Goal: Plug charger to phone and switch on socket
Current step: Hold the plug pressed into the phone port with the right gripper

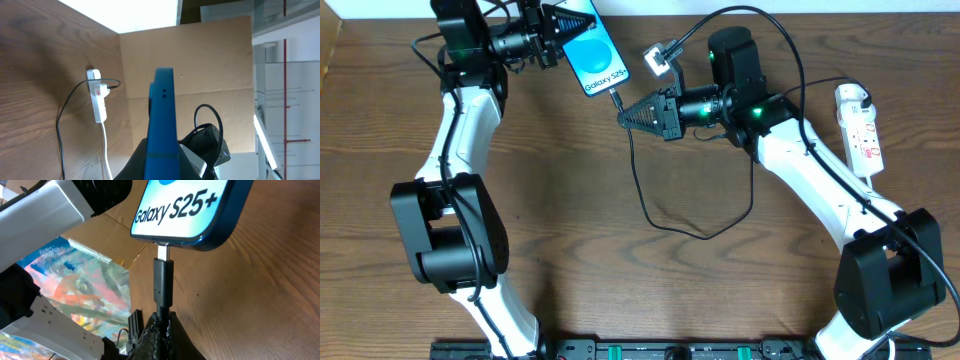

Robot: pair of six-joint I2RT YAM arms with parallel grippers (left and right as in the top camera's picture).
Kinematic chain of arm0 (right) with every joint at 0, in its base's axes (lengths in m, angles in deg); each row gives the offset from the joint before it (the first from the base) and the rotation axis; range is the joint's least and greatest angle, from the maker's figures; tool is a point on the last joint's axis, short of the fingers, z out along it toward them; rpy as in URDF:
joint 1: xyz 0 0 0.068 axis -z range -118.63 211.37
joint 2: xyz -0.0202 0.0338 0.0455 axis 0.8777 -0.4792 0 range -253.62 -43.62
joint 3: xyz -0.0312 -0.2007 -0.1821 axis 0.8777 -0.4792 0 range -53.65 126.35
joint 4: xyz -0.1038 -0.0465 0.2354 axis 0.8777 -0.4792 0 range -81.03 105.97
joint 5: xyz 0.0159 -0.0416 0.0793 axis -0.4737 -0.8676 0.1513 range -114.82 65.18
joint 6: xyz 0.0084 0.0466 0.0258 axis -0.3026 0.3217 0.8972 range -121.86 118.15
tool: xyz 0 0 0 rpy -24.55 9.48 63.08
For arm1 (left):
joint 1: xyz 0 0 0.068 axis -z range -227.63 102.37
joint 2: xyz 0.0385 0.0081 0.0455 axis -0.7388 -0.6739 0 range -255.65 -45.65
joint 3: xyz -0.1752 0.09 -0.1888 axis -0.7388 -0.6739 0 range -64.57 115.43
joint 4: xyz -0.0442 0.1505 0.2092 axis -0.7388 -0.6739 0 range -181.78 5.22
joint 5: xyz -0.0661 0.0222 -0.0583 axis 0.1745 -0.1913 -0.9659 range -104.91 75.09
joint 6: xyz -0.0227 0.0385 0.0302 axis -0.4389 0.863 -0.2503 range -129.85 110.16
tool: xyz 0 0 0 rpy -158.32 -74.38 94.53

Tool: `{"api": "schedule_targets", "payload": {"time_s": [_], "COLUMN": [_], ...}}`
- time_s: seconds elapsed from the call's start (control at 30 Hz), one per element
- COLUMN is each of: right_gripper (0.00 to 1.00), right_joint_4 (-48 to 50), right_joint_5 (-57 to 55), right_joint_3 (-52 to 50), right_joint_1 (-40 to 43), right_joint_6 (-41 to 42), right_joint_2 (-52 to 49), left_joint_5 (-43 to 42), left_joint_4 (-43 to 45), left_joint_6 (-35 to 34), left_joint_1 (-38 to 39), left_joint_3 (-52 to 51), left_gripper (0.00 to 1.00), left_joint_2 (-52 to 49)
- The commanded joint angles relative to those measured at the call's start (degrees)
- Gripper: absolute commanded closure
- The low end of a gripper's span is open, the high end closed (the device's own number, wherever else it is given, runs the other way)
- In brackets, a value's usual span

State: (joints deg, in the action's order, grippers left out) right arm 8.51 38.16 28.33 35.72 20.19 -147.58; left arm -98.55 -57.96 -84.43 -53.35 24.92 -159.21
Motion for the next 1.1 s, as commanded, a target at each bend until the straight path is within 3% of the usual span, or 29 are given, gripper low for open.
{"api": "schedule_targets", "payload": {"time_s": [0.0, 0.4, 1.07], "right_gripper": [0.99, 0.99, 0.99], "right_joint_4": [0.5, 0.9, -1.2], "right_joint_5": [-0.9, -1.0, -2.9], "right_joint_3": [0.4, 0.4, 0.4], "right_joint_1": [-0.2, -0.2, -0.2], "right_joint_6": [-1.1, -0.9, -1.4], "right_joint_2": [1.8, 1.8, 1.8], "left_joint_5": [-1.5, -3.4, -4.2], "left_joint_4": [0.3, 0.3, 0.3], "left_joint_6": [2.3, 7.1, 4.9], "left_joint_1": [0.9, 0.9, 0.9], "left_joint_3": [0.7, 0.7, 0.7], "left_gripper": [0.92, 0.93, 0.93], "left_joint_2": [2.0, 2.0, 2.0]}}
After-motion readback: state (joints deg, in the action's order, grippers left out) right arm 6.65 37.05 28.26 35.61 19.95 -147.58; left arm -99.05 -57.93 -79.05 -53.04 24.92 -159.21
